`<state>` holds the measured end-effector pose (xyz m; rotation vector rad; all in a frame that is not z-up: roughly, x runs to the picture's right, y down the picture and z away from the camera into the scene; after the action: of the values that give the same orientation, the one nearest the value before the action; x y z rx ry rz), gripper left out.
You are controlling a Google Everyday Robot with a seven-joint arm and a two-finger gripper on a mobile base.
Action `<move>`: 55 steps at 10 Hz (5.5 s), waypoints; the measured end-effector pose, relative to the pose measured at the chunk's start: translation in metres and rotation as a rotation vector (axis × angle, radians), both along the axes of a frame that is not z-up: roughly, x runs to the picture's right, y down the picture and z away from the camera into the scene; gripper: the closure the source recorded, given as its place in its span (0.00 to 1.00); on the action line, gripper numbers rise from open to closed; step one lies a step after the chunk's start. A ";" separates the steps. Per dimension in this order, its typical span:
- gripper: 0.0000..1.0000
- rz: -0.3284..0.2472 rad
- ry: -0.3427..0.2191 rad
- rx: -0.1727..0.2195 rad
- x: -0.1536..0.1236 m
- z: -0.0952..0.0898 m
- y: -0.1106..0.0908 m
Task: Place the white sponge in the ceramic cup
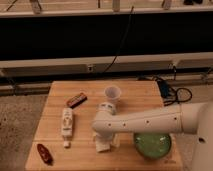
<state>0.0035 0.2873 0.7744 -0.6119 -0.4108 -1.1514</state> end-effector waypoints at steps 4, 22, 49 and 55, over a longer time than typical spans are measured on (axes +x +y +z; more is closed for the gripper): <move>0.20 -0.011 -0.008 -0.003 -0.001 0.001 0.002; 0.20 -0.044 -0.022 -0.009 -0.004 -0.001 0.011; 0.20 -0.046 -0.029 -0.020 -0.011 -0.004 0.023; 0.27 -0.040 -0.030 -0.021 -0.014 -0.005 0.024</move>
<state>-0.0106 0.3112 0.7696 -0.6245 -0.4378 -1.1972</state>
